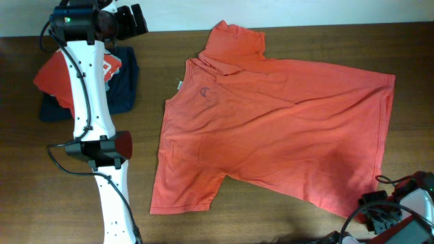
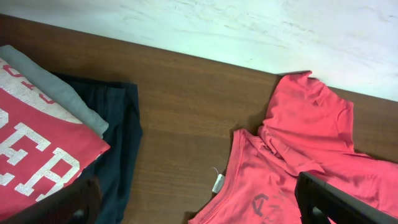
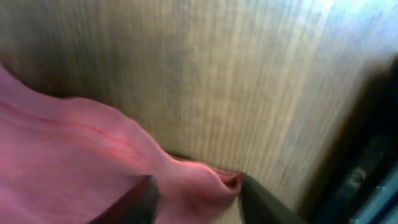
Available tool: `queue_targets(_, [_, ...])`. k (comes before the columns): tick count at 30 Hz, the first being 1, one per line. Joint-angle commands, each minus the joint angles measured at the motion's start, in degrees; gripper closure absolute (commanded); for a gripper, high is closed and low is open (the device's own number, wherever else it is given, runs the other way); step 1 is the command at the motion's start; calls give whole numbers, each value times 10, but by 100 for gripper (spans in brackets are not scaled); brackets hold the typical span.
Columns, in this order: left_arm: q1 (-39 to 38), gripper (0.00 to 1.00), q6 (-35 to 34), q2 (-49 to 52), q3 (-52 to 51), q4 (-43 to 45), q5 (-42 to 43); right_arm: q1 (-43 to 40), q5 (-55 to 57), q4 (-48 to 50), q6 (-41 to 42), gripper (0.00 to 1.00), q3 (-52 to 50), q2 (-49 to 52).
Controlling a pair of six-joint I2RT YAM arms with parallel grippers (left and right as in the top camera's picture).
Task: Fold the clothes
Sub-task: 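Grasp the lower right hem corner with the right gripper, then move the left gripper to the lower left hem corner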
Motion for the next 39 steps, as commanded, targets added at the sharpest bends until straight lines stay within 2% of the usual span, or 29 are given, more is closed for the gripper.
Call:
queue_targets(1, [1, 1, -3, -6, -3, 0, 4, -3, -3, 23, 6, 68, -14, 34])
queue_targets(5, [1, 1, -3, -6, -3, 0, 4, -3, -3, 31, 5, 68, -14, 42])
queue_targets(9, [1, 1, -3, -6, -3, 0, 4, -3, -3, 38, 2, 96, -13, 42])
queue_targets(27, [1, 1, -10, -6, -3, 26, 10, -2, -60, 96, -23, 95, -12, 42])
queue_targets(31, [2, 1, -10, -7, -3, -18, 21, 4, -70, 105, -23, 94, -12, 42])
queue_targets(35, [1, 1, -38, -7, -3, -130, 20, 32, -70, 114, -23, 92, -12, 42])
queue_targets(37, [1, 1, -2, -9, -12, -129, 51, 51, -70, 119, -23, 90, -12, 42])
queue_targets(39, [-1, 1, -9, -14, -15, -129, 95, 71, -68, 123, -23, 85, -12, 42])
